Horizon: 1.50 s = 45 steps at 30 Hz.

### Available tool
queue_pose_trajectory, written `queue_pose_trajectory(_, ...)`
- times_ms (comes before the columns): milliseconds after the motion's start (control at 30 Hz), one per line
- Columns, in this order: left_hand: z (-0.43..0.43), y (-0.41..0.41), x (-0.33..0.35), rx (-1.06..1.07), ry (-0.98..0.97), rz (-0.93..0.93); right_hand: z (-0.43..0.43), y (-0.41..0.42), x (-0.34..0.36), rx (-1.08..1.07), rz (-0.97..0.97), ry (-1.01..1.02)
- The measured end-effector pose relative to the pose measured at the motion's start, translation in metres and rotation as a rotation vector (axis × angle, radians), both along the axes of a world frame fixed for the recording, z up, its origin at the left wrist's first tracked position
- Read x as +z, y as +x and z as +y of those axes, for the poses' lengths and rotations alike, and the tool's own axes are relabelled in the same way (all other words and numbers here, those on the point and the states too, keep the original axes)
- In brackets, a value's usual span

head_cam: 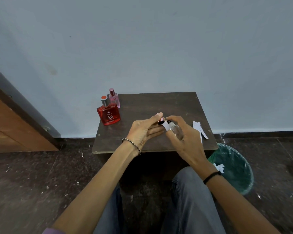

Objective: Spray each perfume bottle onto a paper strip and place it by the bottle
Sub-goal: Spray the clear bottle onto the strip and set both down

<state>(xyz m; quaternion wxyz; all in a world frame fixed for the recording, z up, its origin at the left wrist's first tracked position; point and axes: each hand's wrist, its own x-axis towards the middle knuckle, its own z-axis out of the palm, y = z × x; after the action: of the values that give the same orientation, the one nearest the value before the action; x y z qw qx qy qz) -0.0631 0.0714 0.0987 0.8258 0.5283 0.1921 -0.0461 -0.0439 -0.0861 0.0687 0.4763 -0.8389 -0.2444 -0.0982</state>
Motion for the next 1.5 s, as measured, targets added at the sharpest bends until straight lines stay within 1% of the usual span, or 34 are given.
queue_pose_trajectory(200,0.002,0.0,0.004,-0.034,0.002,-0.025,0.004,-0.001,-0.006,0.027,-0.045,-0.031)
queue_pose_trajectory(367,0.003,0.001,0.007,-0.053,0.033,-0.002,0.01,-0.002,-0.014,-0.001,-0.093,-0.092)
queue_pose_trajectory(567,0.003,0.002,0.01,-0.056,0.016,0.002,0.015,-0.004,-0.012,-0.07,-0.082,-0.002)
queue_pose_trajectory(867,0.002,0.005,0.012,-0.066,-0.003,-0.012,0.005,-0.004,-0.011,-0.104,-0.085,0.111)
queue_pose_trajectory(1033,-0.002,0.004,0.015,-0.092,0.016,-0.015,0.005,-0.004,-0.011,-0.096,-0.102,0.091)
queue_pose_trajectory(1400,0.003,0.002,0.009,-0.062,-0.036,0.033,0.013,-0.003,-0.012,-0.097,-0.114,-0.01)
queue_pose_trajectory(1500,0.004,0.003,0.008,-0.046,-0.055,0.027,0.013,-0.007,-0.011,-0.128,-0.043,0.039)
